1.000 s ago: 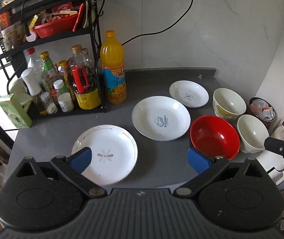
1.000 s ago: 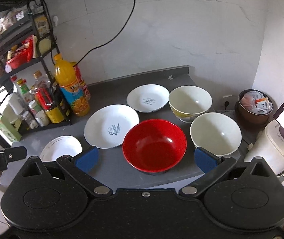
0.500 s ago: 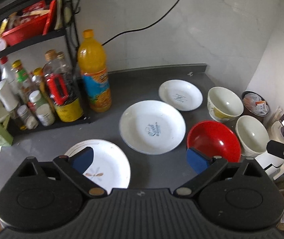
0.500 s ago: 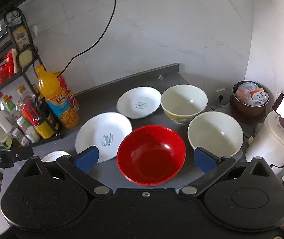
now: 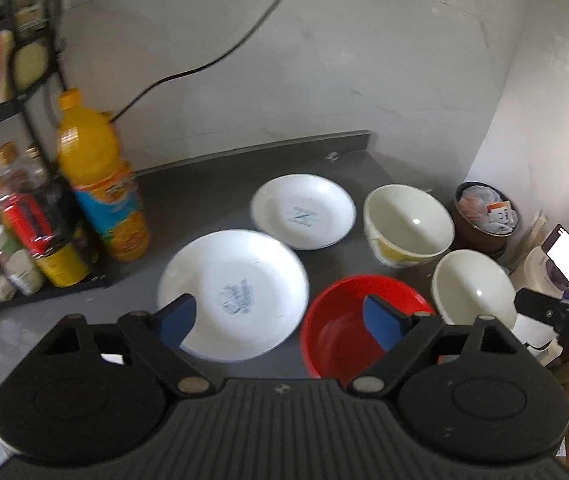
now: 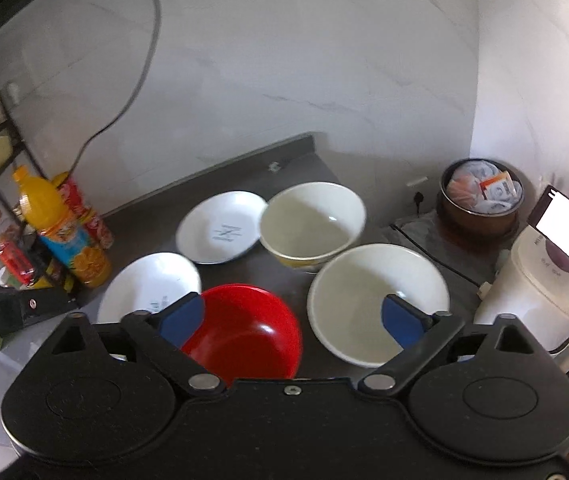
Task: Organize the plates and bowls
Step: 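Move both tools toward the large plain cream bowl beside the red bowl, then close the right tool on the cream bowl rim while the left tool grips it too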
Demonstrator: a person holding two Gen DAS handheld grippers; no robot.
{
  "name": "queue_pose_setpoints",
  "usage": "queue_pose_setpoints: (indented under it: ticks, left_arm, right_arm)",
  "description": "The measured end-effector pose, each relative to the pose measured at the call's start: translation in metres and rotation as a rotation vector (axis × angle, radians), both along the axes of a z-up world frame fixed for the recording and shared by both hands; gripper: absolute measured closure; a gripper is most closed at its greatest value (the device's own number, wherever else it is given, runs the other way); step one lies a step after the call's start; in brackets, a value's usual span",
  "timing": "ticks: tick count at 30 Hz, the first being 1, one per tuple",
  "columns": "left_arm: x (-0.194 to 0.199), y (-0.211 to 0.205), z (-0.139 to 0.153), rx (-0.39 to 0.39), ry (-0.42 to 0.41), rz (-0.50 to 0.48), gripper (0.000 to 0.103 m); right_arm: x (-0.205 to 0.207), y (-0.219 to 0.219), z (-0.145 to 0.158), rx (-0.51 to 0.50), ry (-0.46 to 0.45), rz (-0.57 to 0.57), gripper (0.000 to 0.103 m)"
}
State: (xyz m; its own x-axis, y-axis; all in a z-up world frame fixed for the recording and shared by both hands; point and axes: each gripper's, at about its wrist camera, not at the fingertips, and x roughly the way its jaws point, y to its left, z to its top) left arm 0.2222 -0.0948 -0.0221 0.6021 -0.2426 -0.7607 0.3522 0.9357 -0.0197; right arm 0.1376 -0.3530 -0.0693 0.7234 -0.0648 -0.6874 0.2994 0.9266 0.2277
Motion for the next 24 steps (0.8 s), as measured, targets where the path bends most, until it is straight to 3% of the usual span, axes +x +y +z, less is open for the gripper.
queue_pose_setpoints:
  ticks: [11,24]
  left_arm:
    - [0.028,-0.073,-0.027,0.006,0.071,0.024,0.027]
    - [0.038,-0.142,-0.074,0.022,0.161,0.023,0.050]
  right_arm:
    - [0.011,-0.061,-0.035,0.050,0.014,-0.006,0.019]
    - [0.022,-0.107,-0.081,0.100,0.043,0.078,0.048]
